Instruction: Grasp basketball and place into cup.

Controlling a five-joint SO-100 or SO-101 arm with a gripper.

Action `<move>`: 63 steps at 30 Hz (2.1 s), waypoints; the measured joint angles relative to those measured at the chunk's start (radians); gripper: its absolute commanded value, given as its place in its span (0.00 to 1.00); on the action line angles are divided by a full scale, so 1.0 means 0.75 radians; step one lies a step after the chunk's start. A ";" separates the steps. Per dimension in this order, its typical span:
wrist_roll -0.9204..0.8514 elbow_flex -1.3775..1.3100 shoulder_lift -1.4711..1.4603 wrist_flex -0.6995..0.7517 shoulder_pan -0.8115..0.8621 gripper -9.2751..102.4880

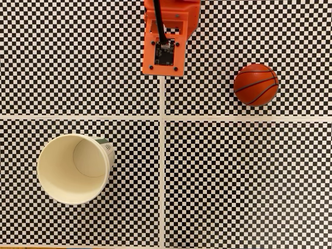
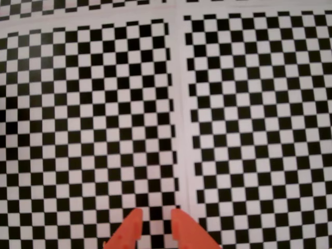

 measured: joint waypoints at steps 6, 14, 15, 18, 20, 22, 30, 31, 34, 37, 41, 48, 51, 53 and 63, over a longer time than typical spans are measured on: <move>0.000 0.000 0.000 0.000 0.000 0.08; 0.000 0.000 0.000 0.000 0.000 0.08; 0.000 0.000 0.000 0.000 0.000 0.08; 0.000 0.000 0.000 0.000 0.000 0.08; 0.000 0.000 0.000 0.000 0.000 0.08; 0.000 0.000 0.000 0.000 0.000 0.08; 0.000 0.000 0.000 0.000 0.000 0.08; 0.000 0.000 0.000 0.000 0.000 0.08; 0.000 0.000 0.000 0.000 0.000 0.08; 0.000 0.000 0.000 0.000 0.000 0.08; 0.000 0.000 0.000 0.000 0.000 0.08; 0.000 0.000 0.000 0.000 0.000 0.08; 0.000 0.000 0.000 0.000 -0.010 0.08; -0.004 0.000 0.000 0.000 -0.010 0.08; -0.096 -0.016 0.000 -0.033 0.000 0.09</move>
